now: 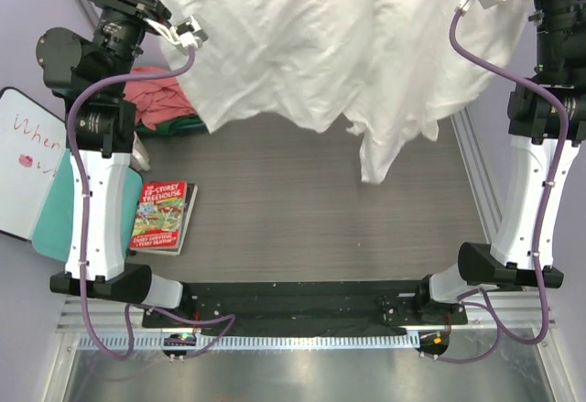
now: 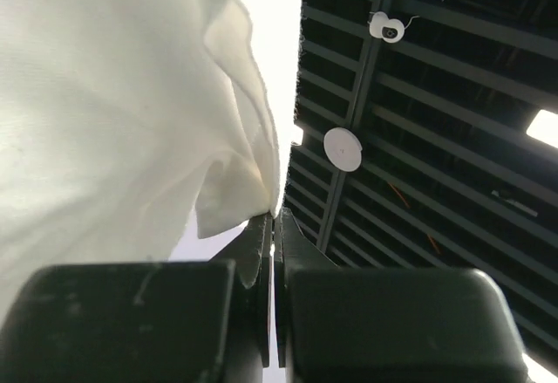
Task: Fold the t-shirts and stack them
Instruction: Flatten the tshirt out
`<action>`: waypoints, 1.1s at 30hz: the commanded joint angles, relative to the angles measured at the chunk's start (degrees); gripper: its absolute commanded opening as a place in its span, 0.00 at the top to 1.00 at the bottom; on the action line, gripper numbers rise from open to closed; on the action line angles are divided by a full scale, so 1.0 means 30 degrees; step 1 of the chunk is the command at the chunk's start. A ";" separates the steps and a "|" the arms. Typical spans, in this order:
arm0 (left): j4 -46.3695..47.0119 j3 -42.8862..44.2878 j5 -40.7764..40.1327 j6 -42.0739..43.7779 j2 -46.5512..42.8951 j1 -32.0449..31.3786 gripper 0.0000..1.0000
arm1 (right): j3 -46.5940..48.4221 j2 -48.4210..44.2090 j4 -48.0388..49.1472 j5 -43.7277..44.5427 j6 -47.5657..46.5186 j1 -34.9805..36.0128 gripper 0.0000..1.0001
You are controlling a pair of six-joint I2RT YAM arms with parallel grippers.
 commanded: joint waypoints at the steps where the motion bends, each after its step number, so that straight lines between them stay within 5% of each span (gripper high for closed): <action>1: -0.1628 -0.0186 -0.1215 0.1919 0.1009 0.1374 1.00 | 0.0327 0.0710 -0.0436 0.2908 -0.1332 -0.0733 0.99; 10: -0.5292 0.3646 0.0162 0.3995 0.7414 0.3016 1.00 | -0.1433 0.4450 -0.3547 0.2324 -0.0775 -0.3222 0.99; 13: -0.4855 0.5989 -0.0012 0.4790 1.0022 0.3075 1.00 | 0.0467 0.6446 -0.1918 0.2732 -0.0688 -0.4013 0.99; 17: -0.3246 1.0493 -0.0276 0.4793 1.2401 0.3045 1.00 | 0.7188 0.9872 -0.1702 0.2738 -0.0247 -0.5561 0.99; 20: -0.1753 1.0831 -0.0130 0.4821 1.1886 0.3162 1.00 | 0.8793 0.9797 -0.1093 0.1536 -0.0393 -0.6823 0.99; 27: -0.0488 0.5534 0.0282 0.3068 0.7437 0.2871 1.00 | -0.0246 0.2251 -0.0763 -0.0604 0.0981 -0.7678 0.99; 33: 0.0597 -0.2200 -0.0013 0.1250 0.4589 0.1670 1.00 | -0.9594 -0.0926 -0.2019 -0.0109 0.0373 -0.3903 0.99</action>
